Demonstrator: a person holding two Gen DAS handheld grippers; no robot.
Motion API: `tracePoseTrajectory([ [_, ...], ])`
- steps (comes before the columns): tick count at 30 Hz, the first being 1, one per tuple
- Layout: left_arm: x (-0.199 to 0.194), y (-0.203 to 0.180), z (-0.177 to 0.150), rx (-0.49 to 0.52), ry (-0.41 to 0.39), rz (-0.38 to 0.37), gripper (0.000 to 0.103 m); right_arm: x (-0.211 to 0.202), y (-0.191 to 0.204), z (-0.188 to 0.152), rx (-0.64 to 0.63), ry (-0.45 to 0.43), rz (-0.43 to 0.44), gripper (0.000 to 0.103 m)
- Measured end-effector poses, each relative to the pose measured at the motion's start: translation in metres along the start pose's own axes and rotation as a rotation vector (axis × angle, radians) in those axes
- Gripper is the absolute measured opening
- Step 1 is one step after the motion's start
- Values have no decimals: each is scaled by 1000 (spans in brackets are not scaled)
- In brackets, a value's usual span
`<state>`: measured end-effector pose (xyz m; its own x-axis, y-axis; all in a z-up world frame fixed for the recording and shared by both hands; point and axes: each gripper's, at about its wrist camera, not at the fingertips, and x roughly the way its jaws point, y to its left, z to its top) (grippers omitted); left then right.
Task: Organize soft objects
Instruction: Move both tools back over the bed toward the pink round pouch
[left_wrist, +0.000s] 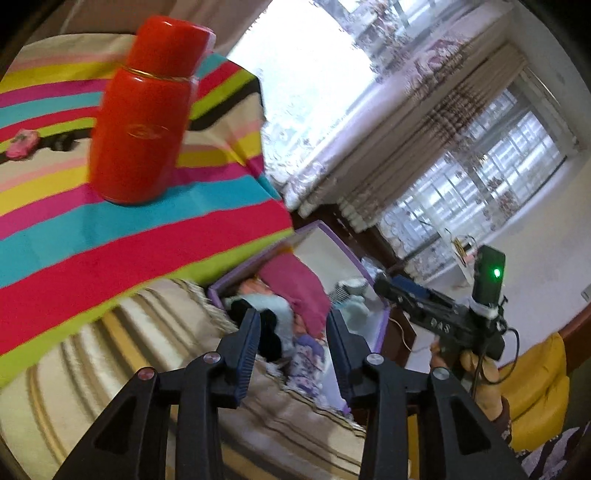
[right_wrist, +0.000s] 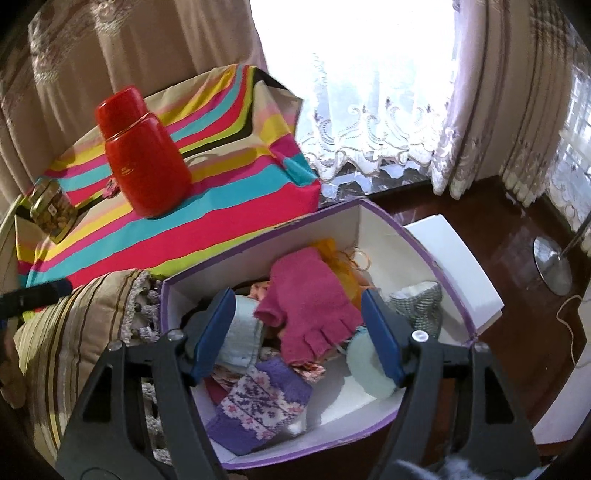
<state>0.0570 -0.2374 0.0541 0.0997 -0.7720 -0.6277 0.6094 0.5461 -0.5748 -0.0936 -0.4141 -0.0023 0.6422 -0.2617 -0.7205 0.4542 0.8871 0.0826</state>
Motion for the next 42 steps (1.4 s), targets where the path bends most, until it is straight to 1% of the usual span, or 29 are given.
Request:
tracePoseTrajectory([
  [5,-19,25,5,-18,-54,76,39,12,30,-1,-51,27,44,74],
  [8,-30,41,7,-33,-74,113,39,18,54,0,-80,41,101,74],
  [17,-68,102,12,-127,-136,207,39,29,137,14,-226,60,219,74],
  [26,-99,150,19,-202,-182,291,39,45,223,30,-368,70,301,74],
  [31,-112,172,31,-231,-199,340,39,54,272,51,-421,43,342,73],
  [34,-123,184,41,-241,-217,368,39,58,301,69,-446,12,352,74],
  [38,-143,200,63,-250,-262,407,39,62,339,102,-468,-31,365,73],
  [40,-155,207,78,-253,-293,418,39,65,359,118,-498,-48,359,73],
  [42,-163,210,89,-254,-315,428,40,69,376,130,-528,-76,329,74],
])
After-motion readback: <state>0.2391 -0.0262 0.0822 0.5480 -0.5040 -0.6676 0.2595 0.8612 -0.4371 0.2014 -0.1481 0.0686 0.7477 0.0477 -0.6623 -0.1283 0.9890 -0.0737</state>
